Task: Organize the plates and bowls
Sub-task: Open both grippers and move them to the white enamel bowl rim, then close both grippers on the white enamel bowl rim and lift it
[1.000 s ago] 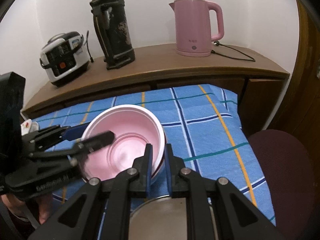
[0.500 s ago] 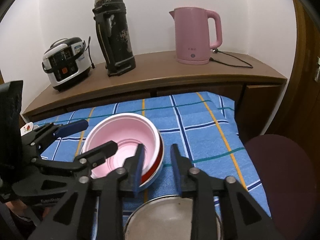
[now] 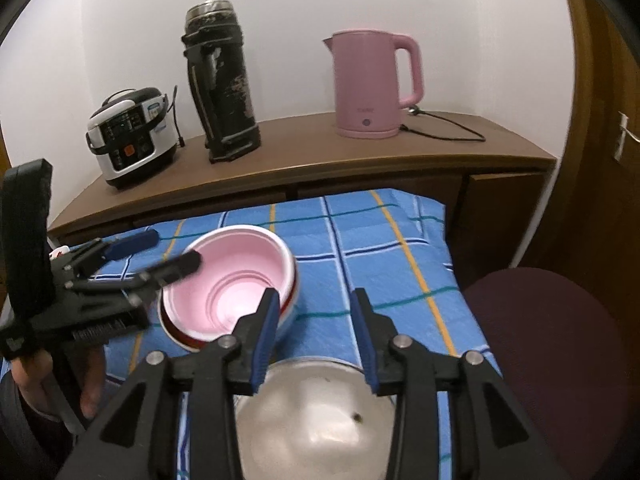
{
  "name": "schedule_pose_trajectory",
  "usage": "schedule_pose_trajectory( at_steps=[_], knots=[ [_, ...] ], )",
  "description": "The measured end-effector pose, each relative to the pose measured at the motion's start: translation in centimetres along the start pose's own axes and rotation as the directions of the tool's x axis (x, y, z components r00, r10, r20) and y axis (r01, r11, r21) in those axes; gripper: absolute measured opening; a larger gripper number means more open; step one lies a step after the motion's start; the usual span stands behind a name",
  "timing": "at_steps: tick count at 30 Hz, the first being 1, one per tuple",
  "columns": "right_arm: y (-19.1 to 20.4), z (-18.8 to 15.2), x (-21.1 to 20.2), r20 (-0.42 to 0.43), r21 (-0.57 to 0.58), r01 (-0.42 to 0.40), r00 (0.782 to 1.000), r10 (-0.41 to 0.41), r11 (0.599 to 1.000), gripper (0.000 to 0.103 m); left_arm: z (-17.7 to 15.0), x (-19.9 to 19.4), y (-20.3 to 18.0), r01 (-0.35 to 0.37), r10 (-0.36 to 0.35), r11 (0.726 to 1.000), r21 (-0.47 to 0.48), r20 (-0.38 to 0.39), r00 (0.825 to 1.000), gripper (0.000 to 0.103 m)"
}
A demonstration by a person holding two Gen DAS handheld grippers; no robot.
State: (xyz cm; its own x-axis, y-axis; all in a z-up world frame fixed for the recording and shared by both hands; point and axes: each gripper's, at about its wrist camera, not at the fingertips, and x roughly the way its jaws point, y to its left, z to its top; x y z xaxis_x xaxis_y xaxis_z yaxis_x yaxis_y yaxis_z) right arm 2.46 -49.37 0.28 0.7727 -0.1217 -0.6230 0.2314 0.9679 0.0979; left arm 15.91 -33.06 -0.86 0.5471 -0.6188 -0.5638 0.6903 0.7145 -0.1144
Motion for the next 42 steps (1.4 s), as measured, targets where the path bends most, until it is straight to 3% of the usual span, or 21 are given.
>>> schedule_pose_trajectory(
  at_steps=[4, 9, 19, 23, 27, 30, 36, 42],
  knots=[
    [-1.4, -1.2, -1.3, -0.013, 0.000, 0.029, 1.000, -0.029, 1.000, 0.037, 0.0, -2.0, -0.1, -0.002, 0.003, 0.999, -0.039, 0.037, 0.999, 0.082],
    [-2.9, -2.9, -2.0, -0.055, -0.009, 0.063, 0.997, -0.063, 0.998, 0.037, -1.3, -3.8, -1.9, 0.008, -0.007, 0.999, -0.034, 0.026, 1.000, 0.082],
    [-4.1, -5.1, -2.5, -0.101, 0.009, 0.052, 0.994, -0.050, 0.999, 0.032, -4.2, -4.1, -7.4, 0.139, -0.136, 0.989, 0.058, -0.053, 0.989, 0.081],
    [-3.9, -5.5, -2.5, -0.110, 0.006, 0.034, 0.993, -0.033, 0.999, 0.029, -5.0, -2.9, -8.7, 0.183, -0.175, 0.981, 0.061, -0.121, 0.977, 0.064],
    [-3.8, -6.0, -2.1, -0.124, 0.016, 0.011, 0.992, -0.008, 1.000, 0.023, -5.7, -1.8, -9.9, 0.201, -0.187, 0.977, 0.070, -0.176, 0.967, 0.057],
    [-3.7, -6.5, -1.6, -0.132, 0.019, -0.002, 0.991, 0.004, 1.000, 0.013, -6.3, -0.9, -10.5, 0.210, -0.190, 0.975, 0.078, -0.216, 0.958, 0.041],
    [-4.1, -6.5, -1.9, -0.105, 0.058, -0.006, 0.994, 0.012, 0.998, 0.011, -6.5, -0.4, -10.2, 0.216, -0.201, 0.976, 0.039, -0.233, 0.951, 0.036],
    [-3.9, -5.9, -2.7, -0.083, 0.062, -0.013, 0.996, 0.018, 0.998, 0.011, -6.4, -1.1, -10.2, 0.215, -0.207, 0.976, 0.016, -0.206, 0.956, 0.036]
  ],
)
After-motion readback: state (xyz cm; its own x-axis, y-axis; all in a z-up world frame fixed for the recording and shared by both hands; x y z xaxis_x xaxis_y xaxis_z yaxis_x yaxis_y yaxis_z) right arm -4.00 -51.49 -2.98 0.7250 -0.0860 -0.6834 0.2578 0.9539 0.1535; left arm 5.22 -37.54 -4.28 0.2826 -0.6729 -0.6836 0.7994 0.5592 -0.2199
